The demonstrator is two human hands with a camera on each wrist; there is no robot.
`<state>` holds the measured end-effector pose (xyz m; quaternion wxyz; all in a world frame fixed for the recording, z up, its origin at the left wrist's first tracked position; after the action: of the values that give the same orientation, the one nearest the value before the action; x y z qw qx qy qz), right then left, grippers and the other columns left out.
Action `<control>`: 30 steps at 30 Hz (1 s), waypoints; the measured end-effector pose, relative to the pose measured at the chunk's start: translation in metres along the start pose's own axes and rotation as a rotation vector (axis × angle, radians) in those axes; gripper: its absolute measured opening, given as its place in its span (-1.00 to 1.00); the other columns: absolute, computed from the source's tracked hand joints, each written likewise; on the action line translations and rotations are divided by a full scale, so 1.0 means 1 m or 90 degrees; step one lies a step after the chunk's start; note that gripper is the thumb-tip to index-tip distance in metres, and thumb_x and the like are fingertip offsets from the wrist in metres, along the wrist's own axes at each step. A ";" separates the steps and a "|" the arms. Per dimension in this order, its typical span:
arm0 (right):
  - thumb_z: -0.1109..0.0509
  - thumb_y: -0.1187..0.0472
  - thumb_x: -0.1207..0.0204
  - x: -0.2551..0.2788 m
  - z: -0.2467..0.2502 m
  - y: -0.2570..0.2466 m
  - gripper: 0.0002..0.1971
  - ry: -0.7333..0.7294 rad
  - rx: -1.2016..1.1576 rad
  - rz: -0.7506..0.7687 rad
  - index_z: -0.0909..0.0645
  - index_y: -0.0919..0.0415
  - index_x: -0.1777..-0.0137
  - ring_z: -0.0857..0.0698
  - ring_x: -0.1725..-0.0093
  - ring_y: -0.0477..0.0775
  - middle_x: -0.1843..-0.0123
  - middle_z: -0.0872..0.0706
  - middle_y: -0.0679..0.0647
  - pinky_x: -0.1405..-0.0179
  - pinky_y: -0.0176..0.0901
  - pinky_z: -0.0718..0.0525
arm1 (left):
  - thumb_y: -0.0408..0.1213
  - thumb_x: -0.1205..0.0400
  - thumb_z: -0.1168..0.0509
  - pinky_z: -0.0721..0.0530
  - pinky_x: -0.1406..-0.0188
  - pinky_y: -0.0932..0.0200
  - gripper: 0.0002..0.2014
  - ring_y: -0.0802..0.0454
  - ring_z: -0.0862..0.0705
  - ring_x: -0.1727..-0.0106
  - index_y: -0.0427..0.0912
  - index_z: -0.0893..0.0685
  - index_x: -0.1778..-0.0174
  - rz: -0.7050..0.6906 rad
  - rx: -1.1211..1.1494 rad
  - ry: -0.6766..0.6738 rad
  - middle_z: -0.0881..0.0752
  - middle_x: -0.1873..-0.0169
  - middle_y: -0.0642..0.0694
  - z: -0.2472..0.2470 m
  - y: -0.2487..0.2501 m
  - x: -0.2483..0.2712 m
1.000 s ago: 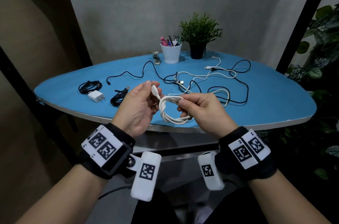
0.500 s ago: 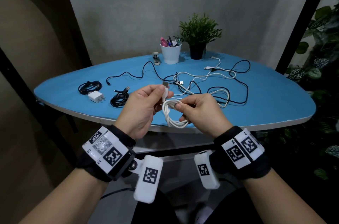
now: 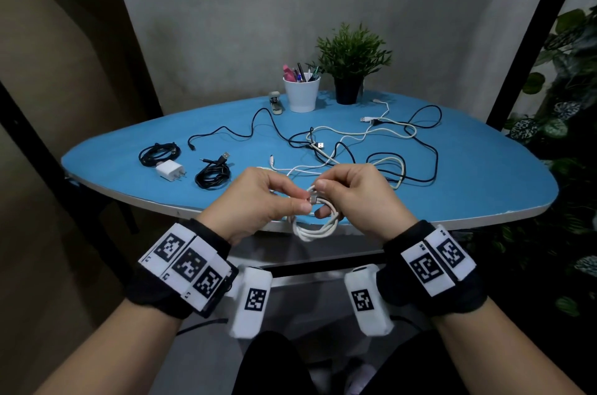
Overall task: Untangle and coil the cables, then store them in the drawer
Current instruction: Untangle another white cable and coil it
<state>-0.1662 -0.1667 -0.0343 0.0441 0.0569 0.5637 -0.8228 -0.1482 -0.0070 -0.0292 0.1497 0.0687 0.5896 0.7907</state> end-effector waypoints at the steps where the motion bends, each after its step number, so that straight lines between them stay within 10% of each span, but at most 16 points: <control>1: -0.33 0.29 -0.59 0.000 0.000 -0.001 -0.86 -0.009 0.014 0.000 -0.65 0.25 0.19 -0.73 0.49 -0.13 0.35 -0.70 0.06 0.42 -0.25 -0.57 | -0.41 -0.27 -0.60 -0.61 0.10 0.03 -0.87 -0.03 -0.63 0.28 -0.24 -0.81 0.32 -0.001 -0.007 -0.002 -0.77 0.31 -0.32 -0.002 0.000 0.001; 19: -0.41 0.27 -0.54 0.001 0.000 -0.003 -0.84 -0.062 0.001 0.031 -0.61 0.11 0.27 -0.78 0.33 0.12 0.19 -0.76 0.43 0.13 0.31 -0.67 | -0.56 -0.30 -0.55 -0.58 0.26 0.19 -0.74 0.11 -0.57 0.42 -0.19 -0.62 0.33 -0.023 0.057 0.015 -0.62 0.48 -0.02 -0.006 -0.014 -0.005; 25: -0.43 0.37 -0.50 0.004 0.000 -0.005 -0.91 -0.111 0.009 0.051 -0.59 0.19 0.12 -0.78 0.27 0.06 0.12 -0.76 0.21 0.22 -0.07 -0.65 | -0.45 -0.41 -0.52 -0.52 0.17 0.03 -0.79 0.01 -0.57 0.32 -0.16 -0.60 0.30 -0.053 0.023 0.014 -0.66 0.32 -0.16 -0.002 -0.013 -0.008; 30: -0.44 0.52 -0.41 0.005 -0.001 -0.009 -0.79 -0.109 -0.007 0.078 -0.62 0.20 0.15 -0.70 0.43 -0.09 0.21 -0.69 0.01 0.49 -0.47 -0.53 | -0.39 -0.48 -0.46 -0.37 0.52 0.31 -0.76 0.15 -0.39 0.51 -0.11 -0.50 0.33 -0.057 0.024 -0.020 -0.59 0.44 -0.02 -0.001 -0.011 -0.006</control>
<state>-0.1726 -0.1621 -0.0272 0.1429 0.0209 0.5580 -0.8171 -0.1415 -0.0067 -0.0396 0.1928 0.0571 0.6049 0.7705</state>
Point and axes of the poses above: each hand's wrist, its own x-axis away from the middle knuckle, its own z-axis out of the back of the hand, y = z × x, the point moved 2 cm from there along -x, towards the middle knuckle
